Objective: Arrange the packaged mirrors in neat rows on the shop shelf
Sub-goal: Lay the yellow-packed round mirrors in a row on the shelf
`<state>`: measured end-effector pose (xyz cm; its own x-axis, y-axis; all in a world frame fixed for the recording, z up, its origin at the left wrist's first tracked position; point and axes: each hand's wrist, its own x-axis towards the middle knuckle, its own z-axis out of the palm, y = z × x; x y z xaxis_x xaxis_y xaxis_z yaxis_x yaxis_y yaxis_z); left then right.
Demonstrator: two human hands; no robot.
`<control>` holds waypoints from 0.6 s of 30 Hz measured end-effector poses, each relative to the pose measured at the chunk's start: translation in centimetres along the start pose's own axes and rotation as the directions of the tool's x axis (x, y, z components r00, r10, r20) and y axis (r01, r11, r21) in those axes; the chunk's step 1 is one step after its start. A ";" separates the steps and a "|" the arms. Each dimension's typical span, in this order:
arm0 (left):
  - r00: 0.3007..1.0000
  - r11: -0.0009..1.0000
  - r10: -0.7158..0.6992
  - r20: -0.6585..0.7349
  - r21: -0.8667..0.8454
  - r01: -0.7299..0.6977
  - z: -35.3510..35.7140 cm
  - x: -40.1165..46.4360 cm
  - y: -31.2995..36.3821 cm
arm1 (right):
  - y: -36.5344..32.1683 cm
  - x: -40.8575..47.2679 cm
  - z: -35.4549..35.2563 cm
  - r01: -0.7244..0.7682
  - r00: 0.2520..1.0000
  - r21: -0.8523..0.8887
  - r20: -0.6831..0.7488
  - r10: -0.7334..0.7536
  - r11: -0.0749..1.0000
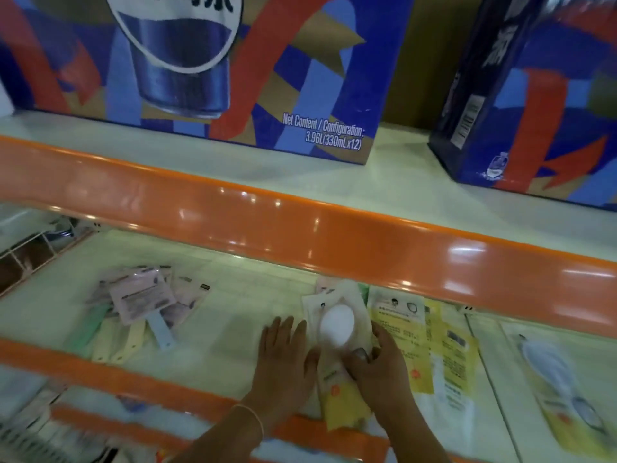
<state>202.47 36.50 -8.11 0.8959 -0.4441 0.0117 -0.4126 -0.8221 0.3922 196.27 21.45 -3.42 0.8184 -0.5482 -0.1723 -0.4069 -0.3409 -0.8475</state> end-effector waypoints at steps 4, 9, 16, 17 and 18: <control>0.983 0.840 -0.183 -0.004 -0.520 0.154 -2.4 0.7 4.1 | 0.3 -0.3 -3.3 -0.051 0.995 0.466 0.101 0.004 0.883; 0.866 0.051 -0.293 0.404 -0.898 0.437 -4.5 2.1 9.3 | 1.9 -0.5 -7.0 -0.068 0.978 0.581 0.198 -0.060 0.811; 0.856 0.124 -0.399 0.330 -0.905 0.407 -0.7 3.0 15.1 | 6.0 -0.9 -12.1 -0.068 0.982 0.473 0.189 -0.026 0.878; 0.868 0.164 -0.385 0.313 -0.903 0.398 -0.2 3.0 16.0 | 6.6 -0.9 -12.8 -0.070 0.985 0.469 0.173 -0.014 0.881; 0.889 0.229 -0.357 0.288 -0.895 0.382 0.3 2.9 17.0 | 7.4 -0.8 -13.4 -0.066 0.989 0.461 0.147 -0.003 0.885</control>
<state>198.06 21.13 -1.65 0.8958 -0.2043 -0.3948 0.3954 -0.0393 0.9177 187.14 9.12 -2.83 0.8702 -0.4292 -0.2419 -0.2271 0.0862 -0.9701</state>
